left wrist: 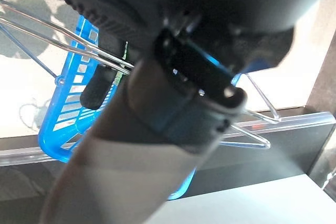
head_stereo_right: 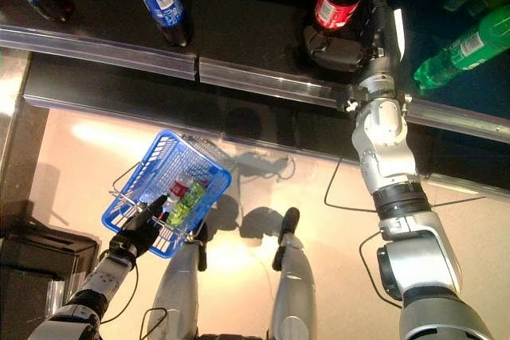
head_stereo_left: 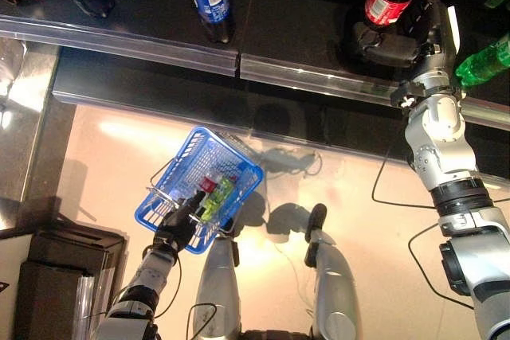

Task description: Pick up the drink and place into the basket.

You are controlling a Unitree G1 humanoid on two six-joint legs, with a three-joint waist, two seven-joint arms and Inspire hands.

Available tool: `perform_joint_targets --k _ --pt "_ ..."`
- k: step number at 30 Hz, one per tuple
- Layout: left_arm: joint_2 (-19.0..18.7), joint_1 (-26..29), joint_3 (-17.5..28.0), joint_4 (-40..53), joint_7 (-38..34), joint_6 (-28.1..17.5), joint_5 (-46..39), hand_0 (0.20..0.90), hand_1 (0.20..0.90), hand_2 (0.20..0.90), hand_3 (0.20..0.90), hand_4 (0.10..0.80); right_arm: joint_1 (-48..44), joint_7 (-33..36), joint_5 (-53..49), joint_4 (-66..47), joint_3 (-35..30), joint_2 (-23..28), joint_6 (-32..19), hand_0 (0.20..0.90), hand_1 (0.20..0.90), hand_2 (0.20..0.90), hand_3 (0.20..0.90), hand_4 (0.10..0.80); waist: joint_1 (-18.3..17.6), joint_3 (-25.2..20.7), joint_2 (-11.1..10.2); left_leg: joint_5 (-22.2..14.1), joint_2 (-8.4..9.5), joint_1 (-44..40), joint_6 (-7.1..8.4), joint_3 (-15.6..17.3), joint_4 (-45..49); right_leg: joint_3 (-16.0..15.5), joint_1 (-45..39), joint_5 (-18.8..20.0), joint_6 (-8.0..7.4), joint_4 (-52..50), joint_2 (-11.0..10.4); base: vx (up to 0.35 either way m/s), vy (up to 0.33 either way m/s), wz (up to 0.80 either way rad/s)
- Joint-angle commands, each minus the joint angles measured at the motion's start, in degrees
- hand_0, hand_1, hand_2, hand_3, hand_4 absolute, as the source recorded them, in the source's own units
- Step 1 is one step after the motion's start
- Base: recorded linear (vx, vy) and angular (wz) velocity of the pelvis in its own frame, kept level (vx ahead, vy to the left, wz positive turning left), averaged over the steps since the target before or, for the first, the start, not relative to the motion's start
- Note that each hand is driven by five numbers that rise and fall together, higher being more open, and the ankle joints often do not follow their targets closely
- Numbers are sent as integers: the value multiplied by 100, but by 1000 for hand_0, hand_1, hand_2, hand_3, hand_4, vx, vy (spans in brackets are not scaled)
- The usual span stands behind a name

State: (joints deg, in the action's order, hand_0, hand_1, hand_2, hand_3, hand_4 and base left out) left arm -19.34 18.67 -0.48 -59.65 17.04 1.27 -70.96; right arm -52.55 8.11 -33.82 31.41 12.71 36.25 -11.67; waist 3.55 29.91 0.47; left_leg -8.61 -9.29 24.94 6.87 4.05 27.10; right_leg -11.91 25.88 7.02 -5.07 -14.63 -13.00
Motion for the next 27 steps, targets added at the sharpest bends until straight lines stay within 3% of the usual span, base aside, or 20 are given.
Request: perform_joint_targets --k 1,12,13,14,15,27 --pt "-391 -344 -372 515 544 58 -17 300 300 300 200 100 -924 -81 -31 -132 22 602 -379 900 900 900 900 800 200 -267 12 647 162 86 -303 -92 -561 -15 -440 -941 -39 -500 -229 5 -7 8" --pt "-477 -296 -448 506 561 118 -23 300 300 300 200 100 -1375 -173 -171 408 299 581 -403 900 900 900 900 800 310 -254 44 657 198 21 -305 -130 -629 -119 -524 -943 -46 -463 -249 1 -1 0" --pt "-486 -296 -446 495 574 128 0 300 300 300 200 100 -1403 -173 -168 450 310 569 -396 655 655 655 615 515 318 -256 48 659 200 3 -303 -130 -640 -126 -537 -941 -49 -459 -251 0 0 0" --pt "-491 -284 -452 485 578 131 -8 300 300 300 200 100 -1436 -174 -220 480 330 570 -375 368 368 368 280 180 321 -255 51 660 201 2 -304 -127 -641 -129 -538 -941 -49 -458 -255 0 0 0" --pt "-491 -285 -458 483 595 135 -15 300 300 300 200 100 -1487 -168 -323 569 351 555 -358 300 300 300 200 100 338 -260 63 663 209 -12 -301 -127 -653 -142 -561 -942 -50 -444 -262 0 0 0" --pt "-495 -248 -538 490 597 125 -8 300 300 300 200 100 -1579 -48 -342 785 348 521 -436 300 300 300 200 100 357 -250 82 662 236 -50 -319 -117 -707 -173 -584 -931 -64 -409 -280 -1 1 3"
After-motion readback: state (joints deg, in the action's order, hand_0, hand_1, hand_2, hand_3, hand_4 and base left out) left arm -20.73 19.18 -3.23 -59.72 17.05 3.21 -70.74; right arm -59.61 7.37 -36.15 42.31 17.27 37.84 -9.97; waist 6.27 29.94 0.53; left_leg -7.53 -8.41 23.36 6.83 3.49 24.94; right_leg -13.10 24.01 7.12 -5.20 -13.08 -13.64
